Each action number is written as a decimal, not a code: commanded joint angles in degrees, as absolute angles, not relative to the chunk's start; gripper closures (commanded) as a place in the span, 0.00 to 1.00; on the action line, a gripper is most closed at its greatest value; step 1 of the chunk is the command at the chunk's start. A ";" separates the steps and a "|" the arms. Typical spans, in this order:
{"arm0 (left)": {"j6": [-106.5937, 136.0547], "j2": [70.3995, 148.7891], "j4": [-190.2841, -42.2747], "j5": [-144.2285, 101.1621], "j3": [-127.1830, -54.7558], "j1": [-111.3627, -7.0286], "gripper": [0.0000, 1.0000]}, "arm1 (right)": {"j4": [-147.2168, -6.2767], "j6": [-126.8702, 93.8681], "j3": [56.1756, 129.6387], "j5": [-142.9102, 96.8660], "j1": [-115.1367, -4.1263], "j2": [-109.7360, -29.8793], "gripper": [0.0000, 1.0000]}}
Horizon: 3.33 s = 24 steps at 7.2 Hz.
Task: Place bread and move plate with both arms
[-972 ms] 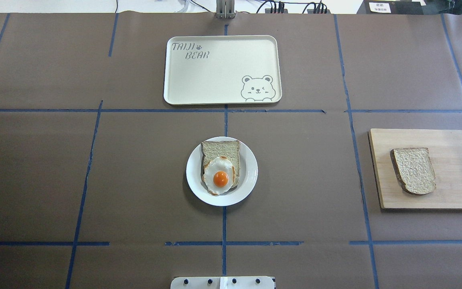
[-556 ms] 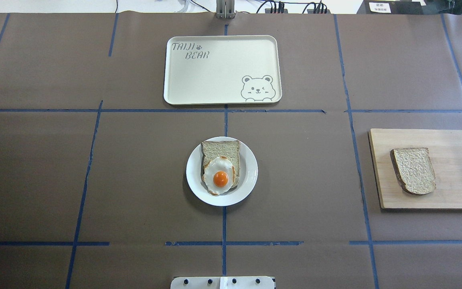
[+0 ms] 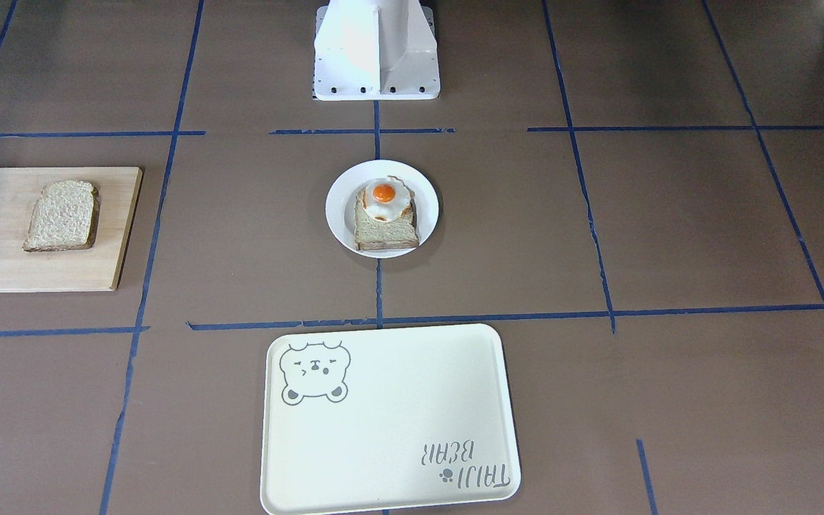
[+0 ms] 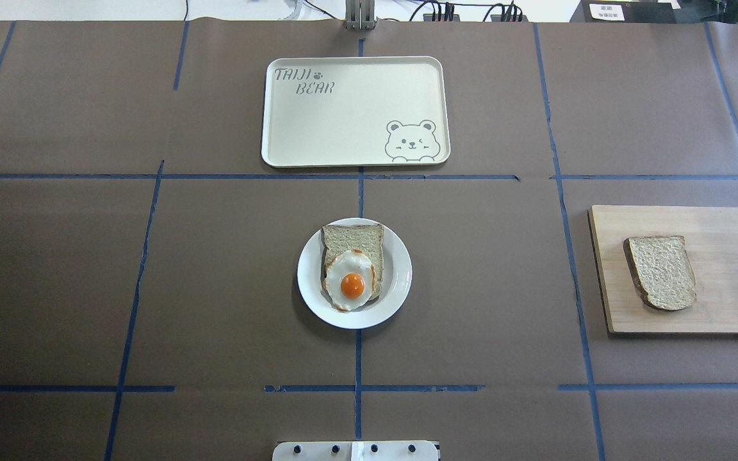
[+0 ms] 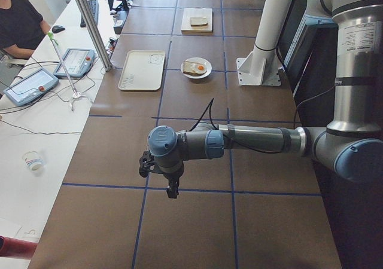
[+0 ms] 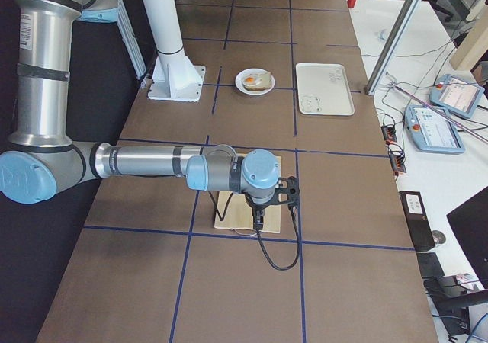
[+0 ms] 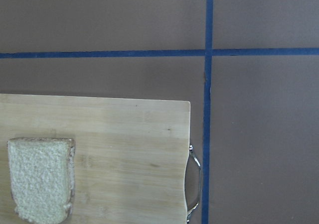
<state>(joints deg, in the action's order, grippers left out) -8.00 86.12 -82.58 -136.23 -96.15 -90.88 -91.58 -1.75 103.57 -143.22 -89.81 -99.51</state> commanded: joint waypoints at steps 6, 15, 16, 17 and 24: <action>-7.82 86.31 -82.79 -136.23 -96.59 -90.88 0.00 | -51.73 -48.76 104.53 -132.03 -63.57 -104.94 0.01; -7.91 86.66 -82.79 -136.23 -96.68 -90.88 0.00 | -45.35 -56.43 95.28 -125.95 -53.61 -100.81 0.02; -7.91 86.75 -82.79 -136.23 -96.68 -90.88 0.00 | -45.35 -56.43 94.58 -125.86 -53.61 -100.81 0.04; -7.91 86.75 -82.79 -136.23 -96.68 -90.88 0.00 | -45.35 -56.43 94.40 -125.86 -53.70 -100.90 0.09; -7.82 86.92 -82.71 -136.23 -96.50 -90.88 0.00 | -45.35 -56.43 94.57 -125.68 -53.35 -100.81 0.79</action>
